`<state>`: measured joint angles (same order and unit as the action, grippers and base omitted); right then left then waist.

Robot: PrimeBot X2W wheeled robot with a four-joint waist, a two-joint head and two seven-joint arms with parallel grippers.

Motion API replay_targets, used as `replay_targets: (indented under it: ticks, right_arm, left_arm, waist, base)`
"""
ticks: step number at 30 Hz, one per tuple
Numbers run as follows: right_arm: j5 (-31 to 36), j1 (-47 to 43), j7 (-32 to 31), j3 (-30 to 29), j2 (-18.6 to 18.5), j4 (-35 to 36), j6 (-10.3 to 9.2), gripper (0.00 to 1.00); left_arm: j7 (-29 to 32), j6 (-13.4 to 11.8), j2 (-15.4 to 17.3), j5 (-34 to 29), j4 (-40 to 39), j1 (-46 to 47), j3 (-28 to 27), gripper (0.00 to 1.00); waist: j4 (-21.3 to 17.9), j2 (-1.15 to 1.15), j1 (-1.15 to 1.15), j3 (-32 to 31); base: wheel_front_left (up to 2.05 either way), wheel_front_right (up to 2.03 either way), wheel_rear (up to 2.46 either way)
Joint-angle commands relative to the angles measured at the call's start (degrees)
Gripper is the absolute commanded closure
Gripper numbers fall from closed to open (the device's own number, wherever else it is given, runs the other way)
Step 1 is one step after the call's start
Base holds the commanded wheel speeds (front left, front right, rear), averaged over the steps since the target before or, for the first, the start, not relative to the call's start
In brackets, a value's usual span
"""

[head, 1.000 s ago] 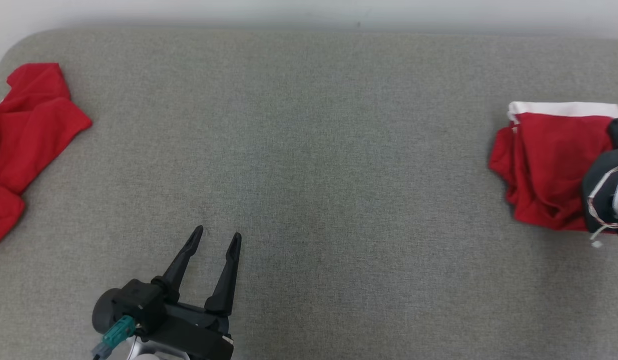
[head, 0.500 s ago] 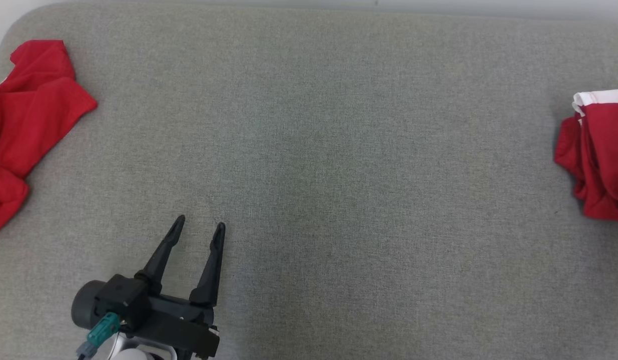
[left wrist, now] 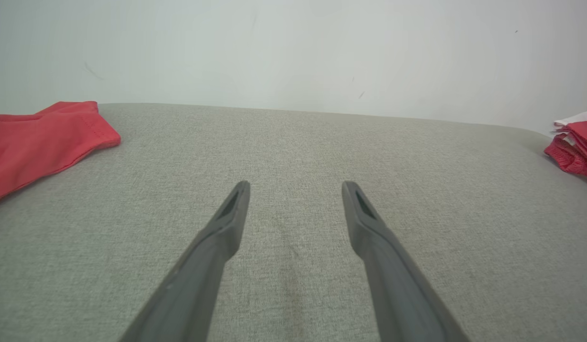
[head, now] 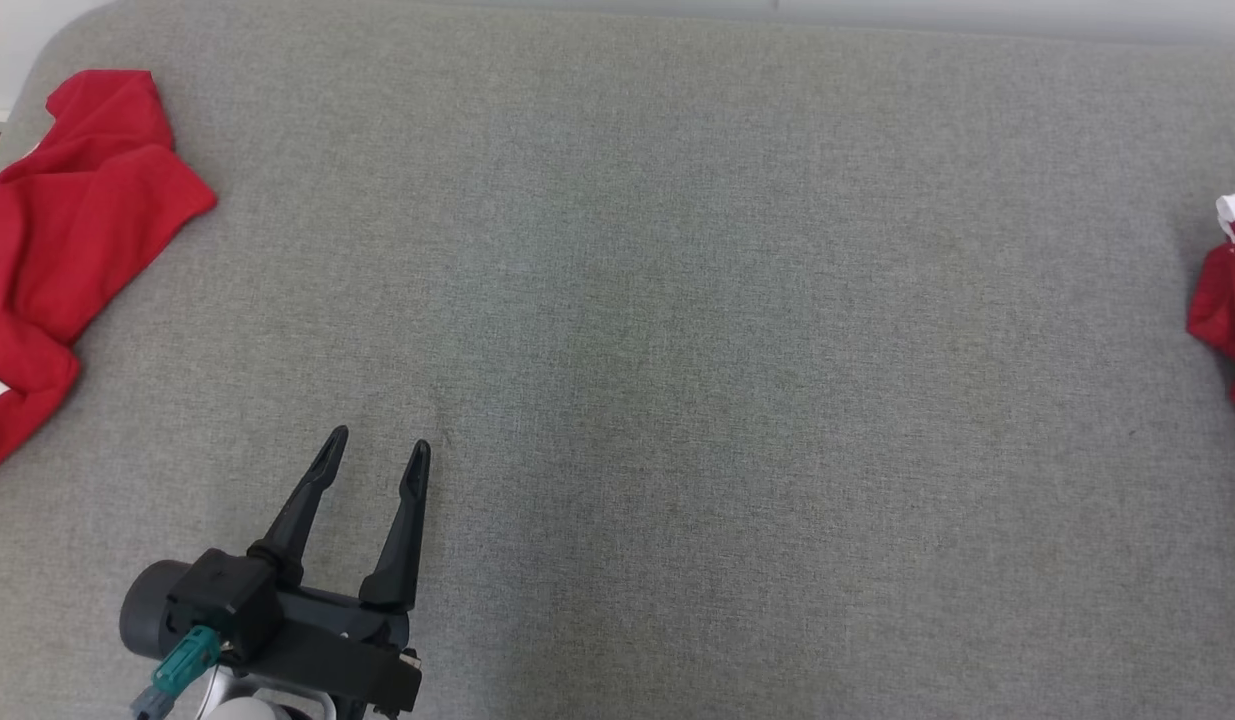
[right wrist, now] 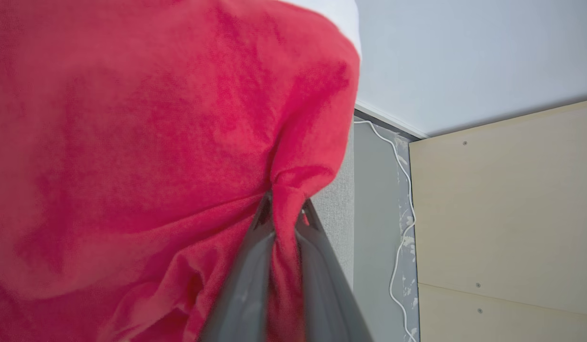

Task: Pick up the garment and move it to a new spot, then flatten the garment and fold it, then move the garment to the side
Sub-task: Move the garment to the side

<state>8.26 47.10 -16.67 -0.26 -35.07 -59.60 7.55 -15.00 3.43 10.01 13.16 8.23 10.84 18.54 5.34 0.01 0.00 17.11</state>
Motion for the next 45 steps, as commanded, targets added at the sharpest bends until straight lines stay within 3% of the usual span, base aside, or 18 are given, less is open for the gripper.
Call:
replay_targets:
  ticks: [1, 2, 3, 4, 12, 16, 31, 39, 45]
  right_arm:
    - [0.24, -0.54, -0.09, -0.50, -0.79, 0.30, -0.10, 1.00]
    - [0.32, -0.71, -0.10, -0.92, -0.68, 0.66, -0.10, 1.00]
    - [0.24, -0.89, -0.35, -1.46, -0.41, 0.90, -0.10, 0.56]
    - [0.33, -1.04, 0.35, -1.78, -0.03, 1.73, -0.10, 0.00]
    - [0.12, -2.76, 3.02, -3.75, 3.79, 7.26, -0.10, 0.00]
    - [-1.28, -3.96, 4.68, -5.60, 8.11, 10.05, -0.10, 0.00]
    - [-14.39, -8.21, 21.01, -15.94, 20.19, 12.23, -0.10, 0.00]
    - [-24.20, -14.21, 26.00, -11.17, 25.54, 16.68, -0.09, 0.00]
    - [-31.23, -22.13, 28.87, -6.53, 28.66, 26.28, -0.09, 0.00]
  left_arm:
    - [-0.29, -0.32, 0.39, 0.59, -0.16, -0.20, -0.11, 0.00]
    - [-0.29, -0.26, 0.35, 0.66, -0.11, -0.19, -0.06, 0.00]
    - [-0.29, -0.26, 0.28, 0.71, -0.04, -0.20, 0.00, 0.00]
    - [-0.29, -0.27, 0.21, 0.79, 0.09, -0.20, 0.06, 0.00]
    - [-0.29, -0.38, -0.34, 1.10, 0.61, 0.11, 0.09, 0.00]
    - [-0.29, -1.69, -1.02, 1.37, -0.57, -0.48, -1.92, 0.00]
    - [-0.29, -4.34, -1.05, 0.31, 1.58, -2.67, -4.59, 0.00]
    - [0.01, -5.33, -0.79, 1.88, 3.37, -4.75, -5.95, 0.00]
    - [0.48, -6.91, -1.09, 3.90, 4.13, -6.74, -7.62, 0.00]
  waist:
    - [0.09, -0.01, 0.00, 0.03]
    - [0.15, -0.01, 0.00, 0.03]
    - [0.21, -0.01, 0.00, 0.01]
    - [0.27, -0.01, 0.00, -0.01]
    - [0.24, -0.01, 0.00, -1.13]
    - [-0.03, -0.01, 0.00, -2.26]
    - [1.36, -0.01, 0.00, -10.52]
    - [1.91, -0.01, 0.00, -15.21]
    - [1.29, -0.01, 0.00, -17.92]
  base:
    - [0.00, 0.00, 0.00]
    - [0.00, 0.00, 0.00]
    - [0.00, 0.00, 0.00]
    - [0.00, 0.00, 0.00]
    - [0.00, 0.00, 0.00]
    - [0.00, 0.00, 0.00]
    - [0.00, 0.00, 0.00]
    - [0.00, 0.00, 0.00]
    - [0.00, 0.00, 0.00]
